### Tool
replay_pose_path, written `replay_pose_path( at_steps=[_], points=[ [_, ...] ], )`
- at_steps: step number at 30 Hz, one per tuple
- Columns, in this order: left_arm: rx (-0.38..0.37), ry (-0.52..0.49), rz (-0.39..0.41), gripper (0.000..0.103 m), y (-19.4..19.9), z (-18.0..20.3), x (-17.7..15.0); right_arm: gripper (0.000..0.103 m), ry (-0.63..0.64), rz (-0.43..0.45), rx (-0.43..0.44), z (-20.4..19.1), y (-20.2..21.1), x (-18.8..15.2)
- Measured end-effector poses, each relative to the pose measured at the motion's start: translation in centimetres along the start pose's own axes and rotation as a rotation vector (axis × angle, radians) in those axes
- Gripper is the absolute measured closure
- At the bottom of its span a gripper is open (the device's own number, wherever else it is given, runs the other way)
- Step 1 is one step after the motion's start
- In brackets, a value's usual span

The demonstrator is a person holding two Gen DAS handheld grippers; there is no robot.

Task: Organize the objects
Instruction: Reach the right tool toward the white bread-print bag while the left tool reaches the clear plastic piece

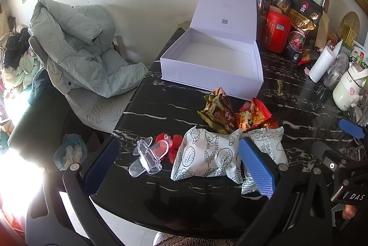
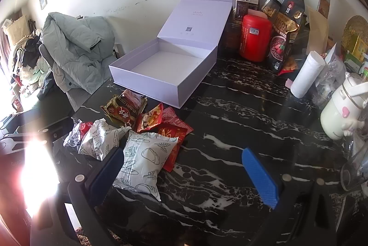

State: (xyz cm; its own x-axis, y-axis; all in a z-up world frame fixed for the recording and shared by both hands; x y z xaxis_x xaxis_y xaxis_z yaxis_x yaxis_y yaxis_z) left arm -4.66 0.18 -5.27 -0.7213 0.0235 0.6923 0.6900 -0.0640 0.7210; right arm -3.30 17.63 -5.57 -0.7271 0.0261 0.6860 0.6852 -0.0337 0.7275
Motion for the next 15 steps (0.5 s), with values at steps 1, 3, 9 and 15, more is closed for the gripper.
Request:
replay_pose_path(
  at_steps=[1, 3, 9, 15],
  points=[
    [-0.001, -0.001, 0.0, 0.0, 0.05, 0.05, -0.03, 0.0, -0.001, 0.0, 0.0, 0.03, -0.05, -0.04],
    [-0.002, -0.001, -0.002, 0.0, 0.03, 0.09, 0.05, 0.0, -0.001, -0.001, 0.0, 0.05, -0.12, -0.09],
    [-0.004, 0.001, 0.015, 0.0, -0.39, -0.03, 0.27, 0.0, 0.0, -0.003, 0.003, 0.09, -0.32, -0.12],
    [-0.007, 0.006, 0.015, 0.0, -0.63, 0.08, 0.14, 0.0, 0.0, -0.005, 0.005, 0.1, -0.47, -0.17]
  ],
)
Point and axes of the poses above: each gripper's, at about its wrist camera, not at the fingertips, and y roughly against the way its jaws point, z to its right, x to its top, the point moved 7 cm from there along -y, roughly the way its jaws point, and after that the axes turned 4 degrees about -x, right-handed, at the moved point
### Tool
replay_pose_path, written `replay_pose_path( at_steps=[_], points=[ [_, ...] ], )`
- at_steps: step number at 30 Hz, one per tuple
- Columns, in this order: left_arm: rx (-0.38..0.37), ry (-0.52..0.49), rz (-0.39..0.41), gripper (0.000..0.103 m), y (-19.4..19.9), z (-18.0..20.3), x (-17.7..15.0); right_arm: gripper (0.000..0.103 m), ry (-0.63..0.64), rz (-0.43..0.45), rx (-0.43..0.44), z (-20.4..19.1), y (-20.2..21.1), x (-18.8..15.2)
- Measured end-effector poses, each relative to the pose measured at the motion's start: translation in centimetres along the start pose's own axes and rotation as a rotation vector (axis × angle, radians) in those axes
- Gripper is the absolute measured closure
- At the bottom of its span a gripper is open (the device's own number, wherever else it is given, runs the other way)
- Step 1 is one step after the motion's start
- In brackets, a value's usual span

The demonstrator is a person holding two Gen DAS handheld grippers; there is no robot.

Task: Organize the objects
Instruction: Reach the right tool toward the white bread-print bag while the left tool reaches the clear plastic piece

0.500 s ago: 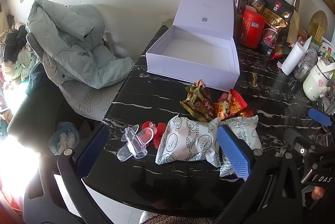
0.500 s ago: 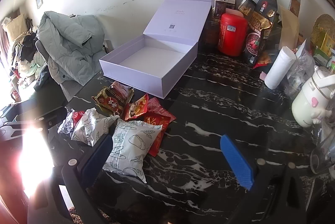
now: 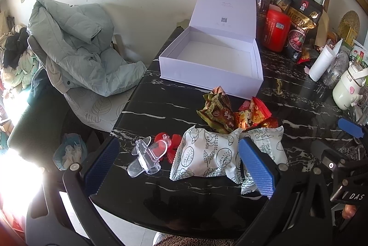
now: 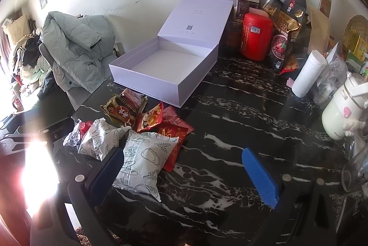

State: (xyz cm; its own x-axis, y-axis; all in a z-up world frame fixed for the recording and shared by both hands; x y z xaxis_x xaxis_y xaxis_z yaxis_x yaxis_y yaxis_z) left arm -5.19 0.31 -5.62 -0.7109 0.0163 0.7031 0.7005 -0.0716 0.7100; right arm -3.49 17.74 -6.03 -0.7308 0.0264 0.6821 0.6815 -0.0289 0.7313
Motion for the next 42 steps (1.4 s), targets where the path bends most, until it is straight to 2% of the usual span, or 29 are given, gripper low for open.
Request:
replay_pose_path(
  at_steps=[18, 25, 31, 36, 42],
  points=[
    [-0.029, 0.026, 0.029, 0.0, -0.4, -0.3, -0.1, 0.0, -0.002, -0.023, 0.017, -0.3, -0.5, -0.6],
    [-0.017, 0.03, 0.006, 0.0, -0.5, -0.8, -1.0, 0.0, -0.003, -0.034, 0.035, -0.8, -0.4, -1.3],
    [-0.033, 0.076, -0.025, 0.0, -0.6, -1.1, -2.1, 0.0, -0.004, -0.057, 0.082, -1.7, -0.8, -2.4],
    [-0.024, 0.071, -0.035, 0.0, -1.0, -1.6, -2.9, 0.0, 0.003, -0.071, 0.113, -2.7, -1.0, -3.2],
    [-0.004, 0.105, -0.091, 0.0, -1.5, -3.1, -4.1, 0.0, 0.008, -0.099, 0.129, -3.5, -1.8, -4.0]
  ],
)
Point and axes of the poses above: each gripper's, at about its wrist camera, not at the fingertips, and y roughly against the way its jaws point, z to its right, x to its top, the point moved 7 cm from there along -y, roughly the way its jaws point, and after that the axes turned 4 degrees about -x, right-handed, at the moved point
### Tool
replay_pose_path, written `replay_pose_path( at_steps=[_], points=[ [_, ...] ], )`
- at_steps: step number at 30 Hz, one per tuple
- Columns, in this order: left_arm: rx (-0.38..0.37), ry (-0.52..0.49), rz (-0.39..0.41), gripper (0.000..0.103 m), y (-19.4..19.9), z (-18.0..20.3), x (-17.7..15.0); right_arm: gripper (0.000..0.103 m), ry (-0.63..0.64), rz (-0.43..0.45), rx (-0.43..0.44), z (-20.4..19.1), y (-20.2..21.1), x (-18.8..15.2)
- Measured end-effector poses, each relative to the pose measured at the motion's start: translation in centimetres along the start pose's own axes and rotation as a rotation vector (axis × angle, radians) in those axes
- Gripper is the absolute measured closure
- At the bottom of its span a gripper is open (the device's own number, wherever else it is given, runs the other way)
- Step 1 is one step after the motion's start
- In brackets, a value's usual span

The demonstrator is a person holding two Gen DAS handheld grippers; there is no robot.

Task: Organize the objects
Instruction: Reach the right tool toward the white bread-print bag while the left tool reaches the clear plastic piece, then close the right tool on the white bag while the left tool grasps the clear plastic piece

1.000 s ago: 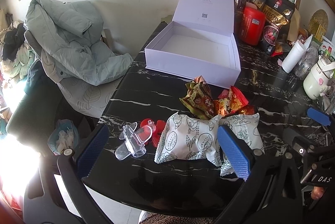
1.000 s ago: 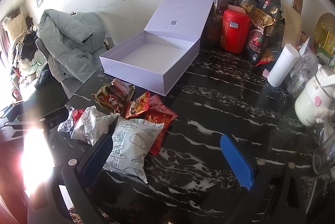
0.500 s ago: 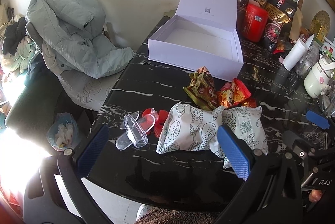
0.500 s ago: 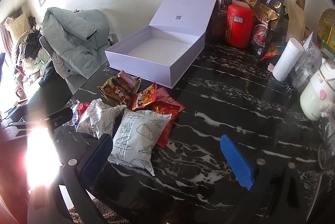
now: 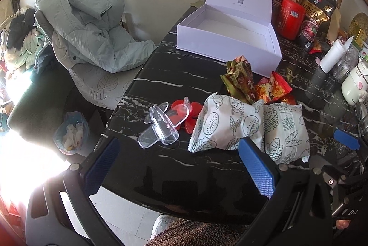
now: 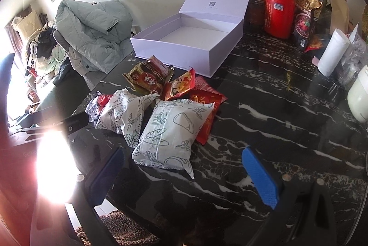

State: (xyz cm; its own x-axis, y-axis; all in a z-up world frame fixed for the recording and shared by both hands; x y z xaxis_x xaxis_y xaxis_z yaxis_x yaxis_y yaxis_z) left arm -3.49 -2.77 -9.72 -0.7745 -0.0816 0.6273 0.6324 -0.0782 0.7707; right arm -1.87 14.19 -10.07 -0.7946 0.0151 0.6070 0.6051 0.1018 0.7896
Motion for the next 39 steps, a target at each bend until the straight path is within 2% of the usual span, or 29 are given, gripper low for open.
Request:
replay_pose_path(
  at_steps=[9, 20, 25, 30, 34, 37, 39],
  points=[
    [0.056, 0.077, -0.035, 0.0, -1.5, -3.4, -0.1, 0.003, 0.01, -0.037, -0.004, -0.6, -1.9, 0.1],
    [0.052, 0.074, -0.113, 0.005, -4.9, -4.6, 0.0, 0.004, 0.007, -0.103, -0.013, -0.6, -4.8, 0.6],
    [0.051, 0.069, -0.142, 0.015, -6.1, -4.8, 0.0, 0.006, 0.011, -0.124, -0.013, -0.7, -5.8, 0.8],
    [0.039, 0.062, -0.153, 0.029, -6.8, -5.0, 0.1, 0.01, 0.015, -0.141, 0.004, -1.2, -6.6, 1.0],
    [0.026, 0.034, -0.138, 0.039, -6.8, -4.6, 0.3, 0.013, -0.006, -0.171, 0.023, -1.2, -7.3, 0.8],
    [0.014, 0.025, -0.133, 0.053, -6.7, -4.3, 0.4, 0.02, -0.014, -0.176, 0.038, -1.2, -7.4, 0.7],
    [0.007, 0.018, -0.135, 0.054, -6.7, -4.0, 0.4, 0.033, -0.014, -0.17, 0.057, -1.3, -7.2, 0.8]
  ],
)
Point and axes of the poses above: each gripper's, at about its wrist camera, not at the fingertips, and y roughly against the way its jaws point, z to its right, x to its top, the point moved 7 cm from there along -y, roughly the way its jaws point, and after that the axes turned 4 degrees about -x, right-handed, at the moved point
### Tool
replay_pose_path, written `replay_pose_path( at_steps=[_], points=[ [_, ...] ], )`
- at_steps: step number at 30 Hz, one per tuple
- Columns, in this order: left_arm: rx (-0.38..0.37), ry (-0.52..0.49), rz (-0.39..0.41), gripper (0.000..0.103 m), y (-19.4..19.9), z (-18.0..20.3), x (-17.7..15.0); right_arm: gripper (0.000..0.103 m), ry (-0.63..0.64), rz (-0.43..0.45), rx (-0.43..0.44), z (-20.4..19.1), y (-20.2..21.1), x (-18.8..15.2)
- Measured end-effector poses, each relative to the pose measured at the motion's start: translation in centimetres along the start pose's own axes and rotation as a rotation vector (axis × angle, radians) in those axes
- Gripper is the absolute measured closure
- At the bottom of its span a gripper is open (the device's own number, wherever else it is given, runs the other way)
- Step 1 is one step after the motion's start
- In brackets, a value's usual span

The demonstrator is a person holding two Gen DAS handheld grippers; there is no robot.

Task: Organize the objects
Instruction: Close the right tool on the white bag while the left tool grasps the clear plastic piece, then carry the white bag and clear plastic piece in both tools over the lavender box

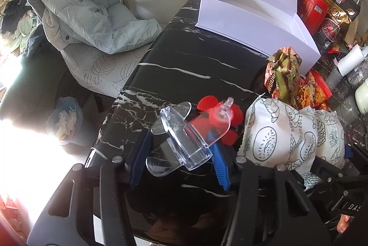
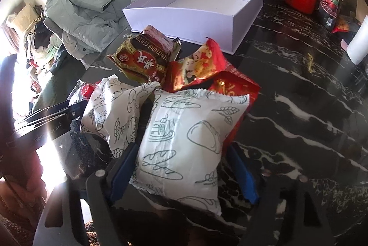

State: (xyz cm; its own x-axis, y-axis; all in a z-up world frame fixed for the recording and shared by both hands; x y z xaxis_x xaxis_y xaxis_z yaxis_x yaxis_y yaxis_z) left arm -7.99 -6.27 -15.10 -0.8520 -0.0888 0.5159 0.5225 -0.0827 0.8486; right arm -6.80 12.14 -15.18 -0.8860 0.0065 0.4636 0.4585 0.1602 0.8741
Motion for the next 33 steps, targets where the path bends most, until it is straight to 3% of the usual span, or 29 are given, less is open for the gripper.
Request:
replay_pose_path(
  at_steps=[6, 15, 33],
  points=[
    [-0.055, -0.01, 0.003, 0.061, 0.4, 0.9, -0.2, 0.043, -0.025, 0.012, 0.049, 0.2, 0.5, -0.2],
    [-0.087, 0.01, 0.009, 0.065, 1.6, 1.2, -0.8, 0.044, -0.023, 0.064, 0.044, 0.3, 2.3, -0.4],
    [-0.096, -0.057, 0.127, 0.065, 6.7, 3.8, -2.0, 0.044, -0.007, 0.145, 0.075, 0.1, 6.7, -2.9]
  ],
)
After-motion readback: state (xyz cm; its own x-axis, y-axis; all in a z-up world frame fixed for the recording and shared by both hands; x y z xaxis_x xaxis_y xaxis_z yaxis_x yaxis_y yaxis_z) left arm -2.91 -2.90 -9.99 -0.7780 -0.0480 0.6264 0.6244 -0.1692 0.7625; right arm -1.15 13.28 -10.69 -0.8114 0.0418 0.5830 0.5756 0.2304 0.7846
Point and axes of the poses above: each gripper's, at about its wrist camera, not at the fingertips, and y roughly against the way its jaws point, z to its right, x to its top, the point moved 7 cm from there along -y, roughly the way its jaws point, and after that the axes turned 4 degrees about -x, right-handed, at the moved point
